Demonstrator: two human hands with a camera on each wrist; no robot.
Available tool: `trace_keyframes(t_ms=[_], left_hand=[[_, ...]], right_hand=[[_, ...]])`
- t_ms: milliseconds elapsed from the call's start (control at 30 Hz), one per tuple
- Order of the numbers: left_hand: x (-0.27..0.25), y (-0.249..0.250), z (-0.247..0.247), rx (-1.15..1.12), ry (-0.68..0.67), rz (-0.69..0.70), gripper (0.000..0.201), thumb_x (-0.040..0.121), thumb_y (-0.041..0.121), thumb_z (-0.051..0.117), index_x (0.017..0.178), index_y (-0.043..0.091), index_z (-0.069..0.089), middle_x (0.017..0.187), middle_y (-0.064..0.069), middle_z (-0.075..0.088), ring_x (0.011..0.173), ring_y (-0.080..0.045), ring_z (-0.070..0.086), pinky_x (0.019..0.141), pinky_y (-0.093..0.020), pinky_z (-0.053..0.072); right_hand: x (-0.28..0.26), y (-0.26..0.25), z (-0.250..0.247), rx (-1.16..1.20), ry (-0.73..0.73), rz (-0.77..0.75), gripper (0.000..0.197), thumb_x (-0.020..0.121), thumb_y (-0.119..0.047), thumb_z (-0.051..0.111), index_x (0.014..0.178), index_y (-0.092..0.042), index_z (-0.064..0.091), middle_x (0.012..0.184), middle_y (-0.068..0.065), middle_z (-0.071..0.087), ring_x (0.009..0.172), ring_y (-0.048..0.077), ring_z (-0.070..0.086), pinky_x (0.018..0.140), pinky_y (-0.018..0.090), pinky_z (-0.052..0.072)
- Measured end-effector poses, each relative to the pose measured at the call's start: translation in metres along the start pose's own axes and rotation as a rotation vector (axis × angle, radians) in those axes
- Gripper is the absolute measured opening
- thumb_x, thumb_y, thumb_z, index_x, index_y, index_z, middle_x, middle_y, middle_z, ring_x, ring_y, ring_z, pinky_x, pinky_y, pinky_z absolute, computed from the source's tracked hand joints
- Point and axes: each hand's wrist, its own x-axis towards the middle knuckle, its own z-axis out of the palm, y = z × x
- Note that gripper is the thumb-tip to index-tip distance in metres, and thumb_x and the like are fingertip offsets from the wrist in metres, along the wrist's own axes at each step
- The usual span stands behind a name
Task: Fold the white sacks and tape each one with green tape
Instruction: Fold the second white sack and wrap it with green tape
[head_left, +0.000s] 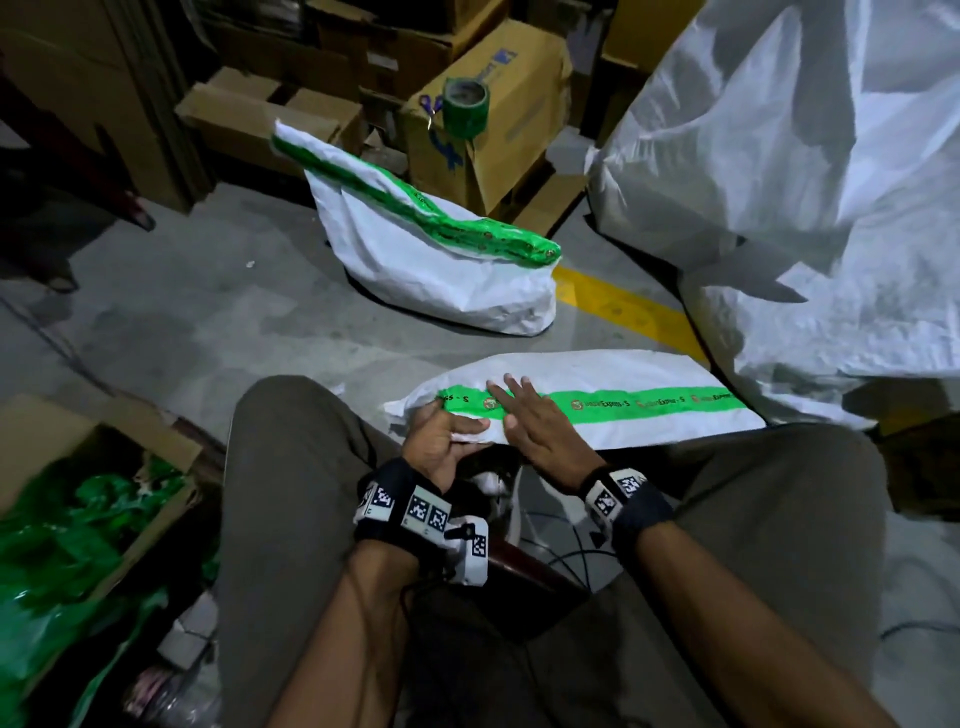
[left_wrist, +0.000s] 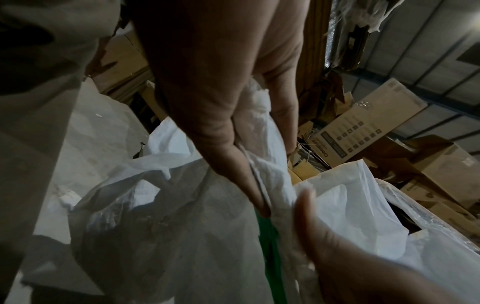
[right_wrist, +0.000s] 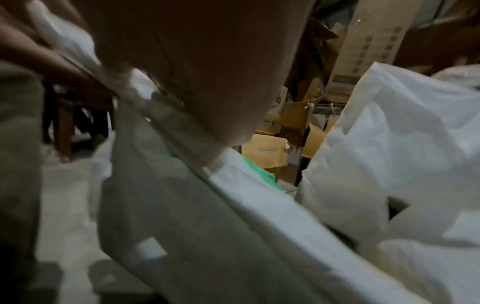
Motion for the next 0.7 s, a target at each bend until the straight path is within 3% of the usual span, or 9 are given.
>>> trace_keyframes(t_ms=[133, 200, 267, 333, 367, 433, 500, 567, 700], left_hand=[[0.000, 0.000, -0.001, 0.022, 0.054, 0.016, 0.037, 0.080, -0.021, 0.057, 0.110, -0.001, 0.064, 0.089, -0.012, 0.075, 0.081, -0.029, 0.072, 0.065, -0.034, 0.062], [0.003, 0.002, 0.000, -0.006, 0.084, 0.014, 0.036, 0.082, -0.019, 0.058, 0.115, -0.005, 0.062, 0.090, -0.015, 0.074, 0.080, -0.030, 0.073, 0.062, -0.035, 0.062], [0.004, 0.006, 0.005, 0.066, 0.156, 0.015, 0.030, 0.082, -0.004, 0.068, 0.112, -0.007, 0.061, 0.096, -0.020, 0.074, 0.078, -0.028, 0.073, 0.066, -0.038, 0.063], [0.006, 0.013, 0.015, 0.606, 0.307, 0.059, 0.070, 0.067, 0.029, 0.082, 0.125, -0.002, 0.057, 0.126, -0.025, 0.062, 0.107, -0.032, 0.066, 0.095, -0.046, 0.056], [0.003, 0.015, 0.024, 1.029, 0.391, 0.116, 0.089, 0.064, 0.039, 0.084, 0.137, 0.003, 0.048, 0.142, -0.024, 0.048, 0.129, -0.034, 0.050, 0.111, -0.046, 0.042], [-0.011, 0.010, 0.051, 1.605, 0.430, 0.346, 0.106, 0.070, 0.046, 0.079, 0.154, 0.013, 0.023, 0.161, -0.018, 0.016, 0.150, -0.036, 0.012, 0.124, -0.048, 0.011], [-0.012, -0.004, 0.080, 1.832, 0.278, 0.438, 0.103, 0.077, 0.046, 0.071, 0.158, 0.019, 0.015, 0.166, -0.014, 0.003, 0.153, -0.035, -0.006, 0.123, -0.054, -0.005], [0.008, -0.023, 0.091, 1.992, 0.179, 0.346, 0.088, 0.088, 0.043, 0.058, 0.159, 0.017, 0.014, 0.167, -0.014, 0.004, 0.153, -0.037, -0.006, 0.120, -0.059, -0.011], [0.035, -0.039, 0.090, 2.117, 0.198, 0.305, 0.055, 0.102, 0.029, 0.035, 0.155, 0.017, 0.030, 0.159, -0.013, 0.034, 0.151, -0.038, 0.018, 0.121, -0.060, -0.004]], right_hand=[[-0.009, 0.039, -0.013, -0.252, -0.122, 0.037, 0.097, 0.086, -0.066, 0.061, 0.159, -0.041, 0.002, 0.168, -0.011, 0.005, 0.154, 0.015, 0.002, 0.122, 0.040, 0.011], [-0.011, 0.052, -0.016, -0.481, -0.129, 0.160, 0.101, 0.087, -0.042, 0.071, 0.158, -0.039, -0.001, 0.168, -0.009, 0.008, 0.154, 0.018, 0.009, 0.123, 0.044, 0.014], [-0.010, 0.050, -0.016, -0.553, -0.064, 0.224, 0.094, 0.088, -0.013, 0.061, 0.159, -0.038, 0.005, 0.167, -0.006, 0.017, 0.152, 0.024, 0.021, 0.122, 0.044, 0.021], [-0.006, 0.044, -0.016, -0.525, 0.012, 0.212, 0.090, 0.083, -0.005, 0.056, 0.158, -0.035, 0.017, 0.163, -0.002, 0.029, 0.147, 0.030, 0.032, 0.118, 0.045, 0.028], [-0.004, 0.041, -0.016, -0.506, 0.037, 0.198, 0.088, 0.081, -0.005, 0.056, 0.158, -0.034, 0.024, 0.160, 0.000, 0.036, 0.144, 0.032, 0.039, 0.115, 0.046, 0.034], [0.001, 0.034, -0.014, -0.498, 0.082, 0.162, 0.080, 0.077, -0.008, 0.064, 0.151, -0.031, 0.042, 0.148, 0.002, 0.053, 0.130, 0.034, 0.055, 0.104, 0.047, 0.048], [0.006, 0.026, -0.013, -0.517, 0.132, 0.109, 0.067, 0.071, -0.015, 0.069, 0.137, -0.022, 0.058, 0.127, 0.006, 0.069, 0.108, 0.034, 0.070, 0.085, 0.044, 0.058], [0.007, 0.016, -0.019, -0.564, 0.191, 0.073, 0.055, 0.074, -0.024, 0.051, 0.126, -0.013, 0.067, 0.110, 0.008, 0.075, 0.095, 0.031, 0.074, 0.076, 0.040, 0.060], [0.003, 0.017, -0.023, -0.486, 0.200, 0.037, 0.060, 0.076, -0.033, 0.043, 0.128, -0.010, 0.066, 0.116, 0.010, 0.073, 0.102, 0.032, 0.071, 0.085, 0.043, 0.057]])
